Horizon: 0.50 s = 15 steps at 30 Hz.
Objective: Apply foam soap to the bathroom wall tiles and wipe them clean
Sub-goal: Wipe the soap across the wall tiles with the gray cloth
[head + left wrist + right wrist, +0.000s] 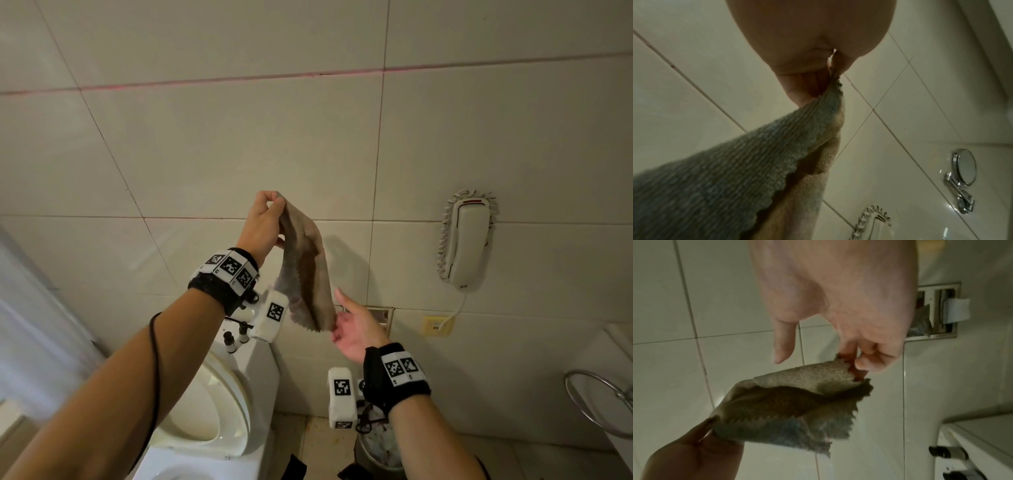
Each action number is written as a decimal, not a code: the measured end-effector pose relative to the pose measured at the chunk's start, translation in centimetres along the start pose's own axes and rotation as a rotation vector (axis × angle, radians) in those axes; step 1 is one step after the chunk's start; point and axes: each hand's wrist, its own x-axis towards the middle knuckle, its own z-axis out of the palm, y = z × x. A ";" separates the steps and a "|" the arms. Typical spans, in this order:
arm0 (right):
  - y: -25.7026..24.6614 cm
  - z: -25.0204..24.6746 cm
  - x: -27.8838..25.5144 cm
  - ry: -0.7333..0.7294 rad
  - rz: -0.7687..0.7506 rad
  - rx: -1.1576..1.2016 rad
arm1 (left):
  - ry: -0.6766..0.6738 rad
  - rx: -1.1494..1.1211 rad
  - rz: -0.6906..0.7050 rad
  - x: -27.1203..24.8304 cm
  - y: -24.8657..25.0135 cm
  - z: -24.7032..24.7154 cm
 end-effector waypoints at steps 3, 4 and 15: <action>0.7 1.0 0.3 -0.010 0.021 -0.035 | -0.003 -0.009 0.006 -0.2 0.4 -0.2; 0.8 1.3 0.3 0.000 0.005 -0.028 | -0.003 -0.012 0.007 -0.3 0.5 -0.3; -0.8 2.9 0.7 -0.079 -0.310 0.140 | 0.033 0.020 0.001 -0.5 -1.4 -2.6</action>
